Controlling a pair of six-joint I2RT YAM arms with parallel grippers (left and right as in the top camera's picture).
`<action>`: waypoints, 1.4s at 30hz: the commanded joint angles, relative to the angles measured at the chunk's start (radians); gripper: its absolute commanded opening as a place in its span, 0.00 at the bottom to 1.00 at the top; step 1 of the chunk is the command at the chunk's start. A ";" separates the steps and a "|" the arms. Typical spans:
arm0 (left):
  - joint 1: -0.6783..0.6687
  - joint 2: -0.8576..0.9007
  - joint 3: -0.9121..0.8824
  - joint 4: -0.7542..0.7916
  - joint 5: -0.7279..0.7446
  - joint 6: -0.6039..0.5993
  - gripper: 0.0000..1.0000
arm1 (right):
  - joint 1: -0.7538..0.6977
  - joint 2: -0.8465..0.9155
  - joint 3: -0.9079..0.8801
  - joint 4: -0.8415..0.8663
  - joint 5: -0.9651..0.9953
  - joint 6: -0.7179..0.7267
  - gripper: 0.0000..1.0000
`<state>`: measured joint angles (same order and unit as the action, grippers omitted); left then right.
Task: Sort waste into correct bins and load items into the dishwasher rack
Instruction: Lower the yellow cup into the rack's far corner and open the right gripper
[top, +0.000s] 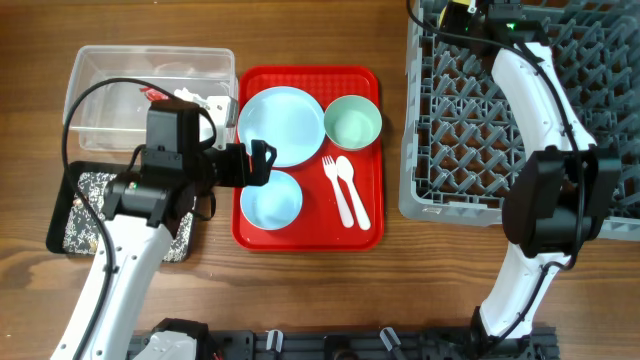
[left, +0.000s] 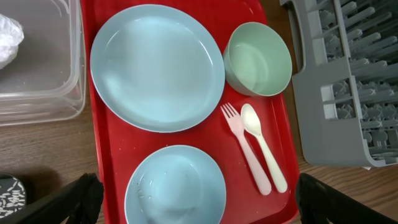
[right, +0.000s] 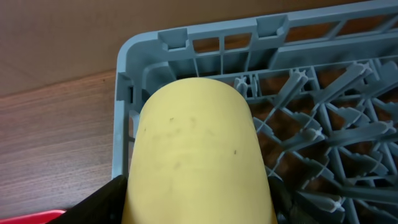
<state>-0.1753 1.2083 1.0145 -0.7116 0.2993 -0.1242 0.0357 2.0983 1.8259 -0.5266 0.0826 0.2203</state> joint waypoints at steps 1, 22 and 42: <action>-0.004 0.005 0.013 0.008 -0.013 0.020 1.00 | 0.003 0.040 0.029 0.005 -0.035 0.019 0.49; -0.004 0.006 0.013 0.023 -0.013 0.020 1.00 | 0.006 -0.003 0.029 -0.031 -0.039 0.053 1.00; -0.021 0.006 0.013 -0.003 -0.013 0.020 1.00 | 0.151 -0.540 0.029 -0.507 -0.136 0.059 0.99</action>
<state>-0.1772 1.2110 1.0145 -0.6975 0.2955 -0.1242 0.1478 1.5677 1.8561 -0.9627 -0.0334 0.2684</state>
